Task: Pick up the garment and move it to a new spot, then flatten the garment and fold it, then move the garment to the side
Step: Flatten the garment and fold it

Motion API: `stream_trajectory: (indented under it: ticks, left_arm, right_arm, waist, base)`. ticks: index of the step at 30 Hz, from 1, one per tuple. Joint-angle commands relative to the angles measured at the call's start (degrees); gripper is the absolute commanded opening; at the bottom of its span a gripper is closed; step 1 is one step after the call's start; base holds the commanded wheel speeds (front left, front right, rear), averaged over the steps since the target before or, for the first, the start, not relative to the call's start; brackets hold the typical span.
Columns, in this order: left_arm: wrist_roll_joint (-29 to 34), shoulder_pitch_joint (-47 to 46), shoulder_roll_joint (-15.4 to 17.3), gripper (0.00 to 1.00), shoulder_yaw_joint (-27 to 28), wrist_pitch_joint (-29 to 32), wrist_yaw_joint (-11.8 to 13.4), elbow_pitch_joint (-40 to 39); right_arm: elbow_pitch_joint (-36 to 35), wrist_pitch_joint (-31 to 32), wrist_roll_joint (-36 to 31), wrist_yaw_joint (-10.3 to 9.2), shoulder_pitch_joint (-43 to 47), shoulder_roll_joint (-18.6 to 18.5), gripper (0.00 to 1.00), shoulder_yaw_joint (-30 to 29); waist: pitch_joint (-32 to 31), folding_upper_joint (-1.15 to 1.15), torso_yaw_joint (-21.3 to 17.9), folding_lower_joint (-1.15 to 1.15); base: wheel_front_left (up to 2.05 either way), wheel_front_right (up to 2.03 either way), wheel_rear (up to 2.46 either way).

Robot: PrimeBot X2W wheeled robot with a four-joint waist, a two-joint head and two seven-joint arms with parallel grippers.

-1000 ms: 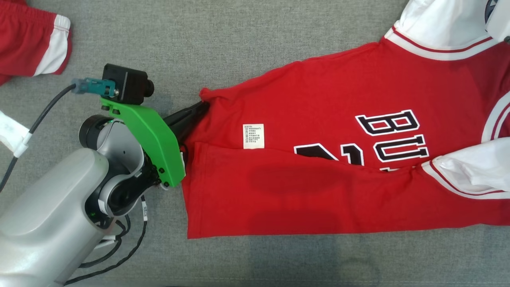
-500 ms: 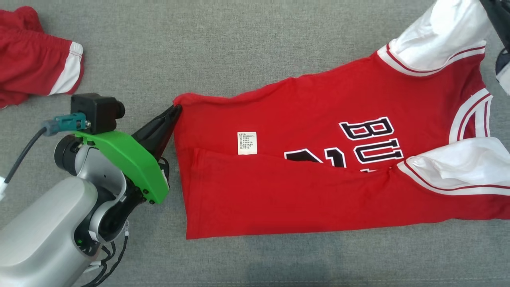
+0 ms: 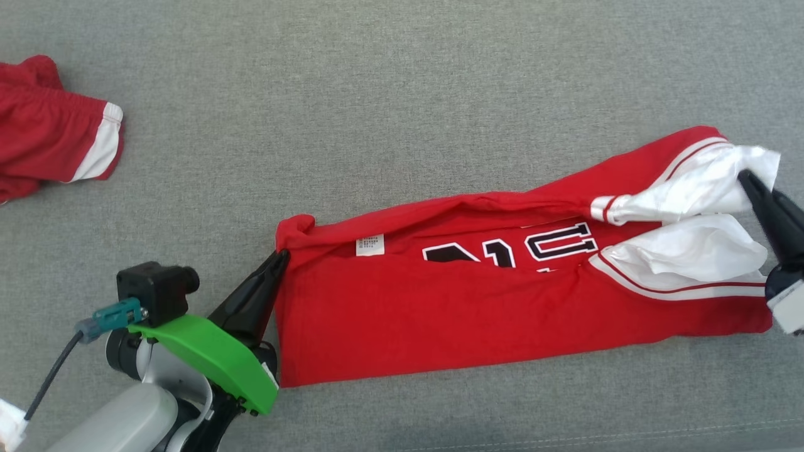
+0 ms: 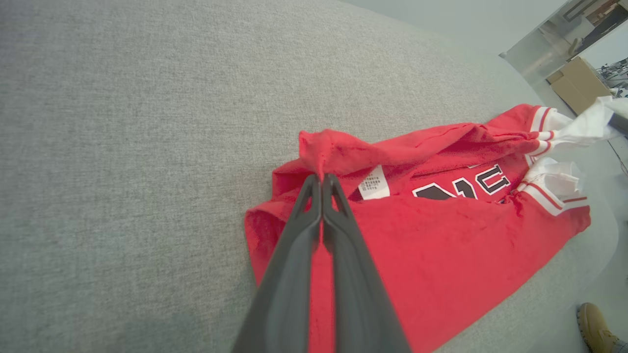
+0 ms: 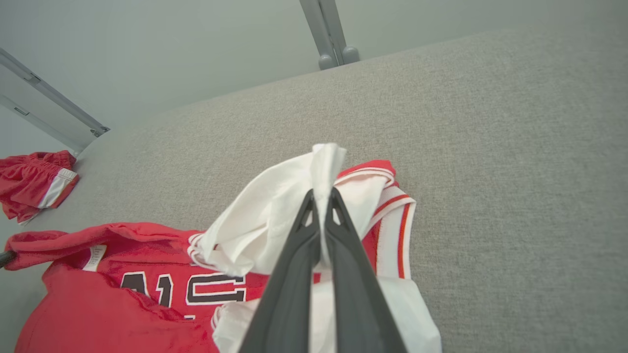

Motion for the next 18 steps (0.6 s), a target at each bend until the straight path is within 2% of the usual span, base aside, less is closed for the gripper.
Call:
stream_trajectory:
  ticks: [1,8,14,17,18]
  left_arm:
    - [-0.7,1.4,-0.3,0.00,0.4,-1.2,0.4,0.2]
    - [-2.2,6.2,-1.9,0.00,2.5,-7.0,1.4,2.0]
    - [-3.6,9.7,-2.9,0.00,1.9,-7.6,1.5,1.7]
    - [-4.1,11.2,-3.8,0.00,0.8,-7.2,2.3,2.4]
    - [-3.9,11.6,-3.9,0.04,0.4,-7.0,2.8,2.9]
  right_arm:
    - [-0.3,-0.7,-0.5,0.01,1.7,1.1,0.00,-0.5]
    - [-0.5,-2.7,-3.0,0.01,6.9,5.1,0.00,-0.5]
    - [-0.3,-1.7,-5.5,0.01,8.9,4.9,0.00,0.2]
    - [1.5,-1.0,-7.4,0.01,7.7,4.6,0.00,1.3]
    - [2.2,-0.4,-8.0,0.01,7.4,4.3,0.36,1.7]
  waist:
    - [-0.6,0.00,-0.9,0.00]
    - [-1.8,0.00,-1.6,0.00]
    - [-3.0,0.00,-2.3,0.00]
    - [-3.2,0.00,-2.7,0.00]
    - [-3.3,0.00,-2.7,0.00]
  base:
    - [0.00,0.00,0.00]
    - [0.00,0.00,0.00]
    - [0.00,0.00,0.00]
    - [0.00,0.00,0.00]
    - [0.00,0.00,0.00]
